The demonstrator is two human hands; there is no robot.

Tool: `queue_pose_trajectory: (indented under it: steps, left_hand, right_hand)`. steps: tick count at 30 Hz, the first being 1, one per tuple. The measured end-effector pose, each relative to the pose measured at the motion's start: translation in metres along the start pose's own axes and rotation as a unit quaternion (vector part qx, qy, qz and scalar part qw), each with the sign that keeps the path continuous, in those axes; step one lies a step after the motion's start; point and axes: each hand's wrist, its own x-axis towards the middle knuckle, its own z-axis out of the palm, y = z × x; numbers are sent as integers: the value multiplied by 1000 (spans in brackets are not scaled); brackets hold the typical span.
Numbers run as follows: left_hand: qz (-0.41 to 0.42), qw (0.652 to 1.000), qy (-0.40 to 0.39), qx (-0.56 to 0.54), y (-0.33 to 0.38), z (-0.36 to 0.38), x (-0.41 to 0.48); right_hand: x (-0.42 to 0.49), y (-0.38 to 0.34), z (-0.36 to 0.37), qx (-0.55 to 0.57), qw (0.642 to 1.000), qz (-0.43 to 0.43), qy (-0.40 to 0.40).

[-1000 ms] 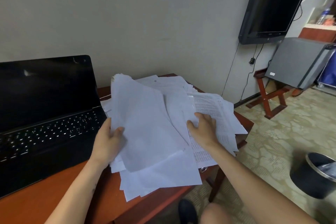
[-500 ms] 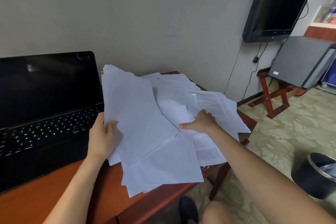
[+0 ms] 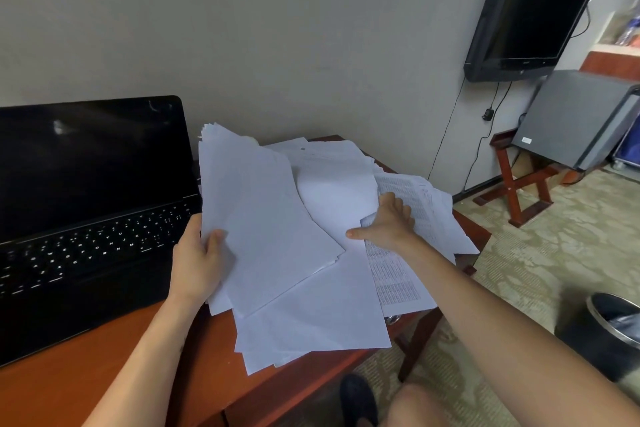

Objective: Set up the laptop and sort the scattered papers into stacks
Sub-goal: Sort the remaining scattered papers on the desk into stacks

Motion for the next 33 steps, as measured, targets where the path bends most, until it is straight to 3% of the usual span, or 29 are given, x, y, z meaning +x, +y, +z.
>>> queue_pose_trajectory:
  steps: [4,6,8,10,13,16,20,23,28,33]
  left_hand:
    - [-1,1000,0,-1,-1,0,0]
    - [-5,1000,-1,-6,0,1,0]
    - [-6,1000,0,-11,-1,1,0]
    - [-6,1000,0,-10,-1,1,0]
    - [-12,1000,4,-25,-2,1,1]
    - [-21,999,13,-28,-1,2,0]
    - [-17,999,27,-27,3,4,-2]
    - [-24,998,47,-43,4,1,0]
    - [-26,990,93,-105,5,-1,6]
    - [-39,990,66,-119,13,14,21]
  right_hand:
    - [2,1,3,-31,998,-34,47]
    - [1,-2,2,14,994,-52,90]
    - [3,-6,0,150,985,-41,71]
    - [4,-12,-2,311,950,4,1]
    - [13,-6,4,430,900,50,-54]
    - [2,-8,10,429,891,83,-126]
    - [-15,-2,9,374,916,72,-124]
    - [-27,1,-1,375,921,42,-95]
    - [3,5,-15,366,930,34,18]
    - [58,3,-5,349,934,55,52]
